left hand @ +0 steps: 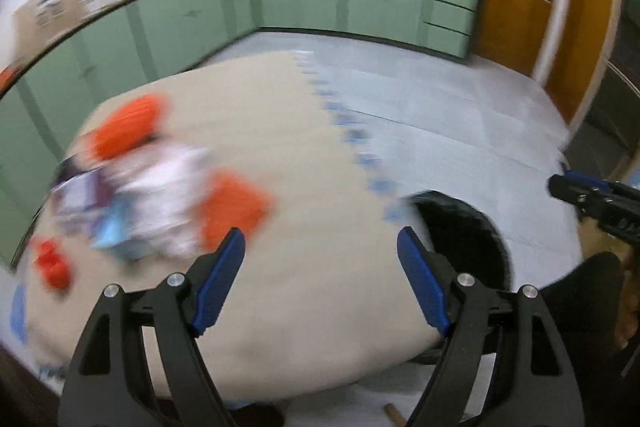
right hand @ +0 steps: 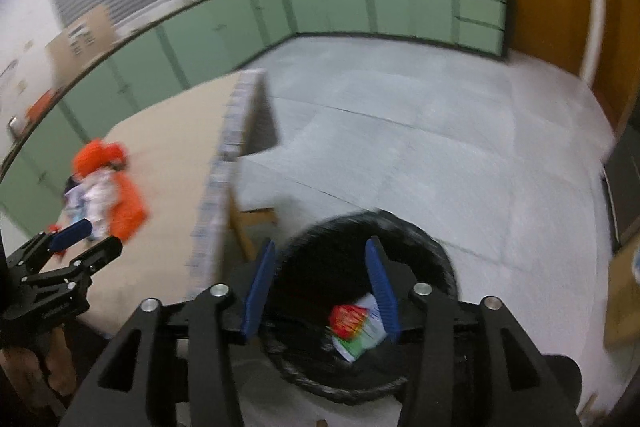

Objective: Collect trash
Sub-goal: 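Return to the table and grasp the red plastic bag with the left gripper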

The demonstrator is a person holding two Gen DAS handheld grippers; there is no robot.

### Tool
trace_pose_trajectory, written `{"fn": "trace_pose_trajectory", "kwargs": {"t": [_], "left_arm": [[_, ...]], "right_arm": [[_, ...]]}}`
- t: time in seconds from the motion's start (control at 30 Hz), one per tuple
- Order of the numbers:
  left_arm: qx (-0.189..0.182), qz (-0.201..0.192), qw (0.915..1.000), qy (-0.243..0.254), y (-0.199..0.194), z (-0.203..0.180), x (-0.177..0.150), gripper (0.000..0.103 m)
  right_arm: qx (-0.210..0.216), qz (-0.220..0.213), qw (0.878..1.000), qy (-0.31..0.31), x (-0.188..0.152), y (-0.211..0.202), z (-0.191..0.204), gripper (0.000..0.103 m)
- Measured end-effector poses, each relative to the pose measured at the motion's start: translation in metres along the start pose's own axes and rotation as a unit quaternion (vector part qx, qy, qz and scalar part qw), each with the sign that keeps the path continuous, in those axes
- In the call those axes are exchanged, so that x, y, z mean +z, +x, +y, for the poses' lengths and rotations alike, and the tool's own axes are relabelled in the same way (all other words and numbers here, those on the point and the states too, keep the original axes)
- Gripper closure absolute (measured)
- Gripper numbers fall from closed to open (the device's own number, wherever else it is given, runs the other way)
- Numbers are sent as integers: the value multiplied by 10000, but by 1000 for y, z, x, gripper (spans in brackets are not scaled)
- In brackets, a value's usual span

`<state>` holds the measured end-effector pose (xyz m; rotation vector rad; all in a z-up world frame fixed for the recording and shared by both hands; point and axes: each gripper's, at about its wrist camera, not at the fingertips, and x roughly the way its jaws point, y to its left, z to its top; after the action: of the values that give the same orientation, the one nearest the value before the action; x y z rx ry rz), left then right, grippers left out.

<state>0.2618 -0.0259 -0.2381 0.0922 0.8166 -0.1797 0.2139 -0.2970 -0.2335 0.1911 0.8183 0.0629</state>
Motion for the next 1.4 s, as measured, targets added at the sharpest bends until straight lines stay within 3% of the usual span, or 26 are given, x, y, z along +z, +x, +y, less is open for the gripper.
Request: {"fn": "trace_pose_trajectory", "kwargs": {"t": [0.13, 0.3, 0.47, 0.63, 0.97, 1.0, 1.03, 1.07, 1.23, 1.4], "left_arm": [[590, -112, 9966, -564, -33, 71, -15, 26], [1315, -275, 9858, -1003, -67, 143, -30, 25], [1559, -366, 9771, -1400, -75, 200, -37, 24], [1490, -265, 9758, -1579, -56, 234, -45, 24], [1276, 78, 9783, -1633, 10, 276, -49, 25], [1278, 145, 9782, -1628, 17, 278, -50, 29], [1277, 231, 9782, -1620, 23, 280, -51, 45], [1247, 333, 9783, -1623, 30, 282, -52, 55], [1233, 194, 9790, -1610, 27, 283, -54, 69], [1259, -103, 9777, -1678, 5, 280, -54, 73]], "right_arm": [[626, 3, 9964, -572, 13, 10, 75, 54], [1136, -72, 9857, -1239, 26, 24, 165, 49], [1420, -9, 9763, -1630, 24, 42, 238, 49], [1466, 61, 9724, -1814, 18, 66, 293, 49], [1276, 354, 9748, -1794, 13, 104, 314, 49], [1263, 387, 9751, -1779, 12, 108, 315, 49], [1254, 431, 9753, -1767, 12, 112, 317, 48], [1241, 453, 9755, -1760, 11, 115, 317, 48], [1225, 521, 9758, -1737, 7, 124, 321, 48], [1192, 514, 9773, -1676, 1, 132, 324, 48]]}}
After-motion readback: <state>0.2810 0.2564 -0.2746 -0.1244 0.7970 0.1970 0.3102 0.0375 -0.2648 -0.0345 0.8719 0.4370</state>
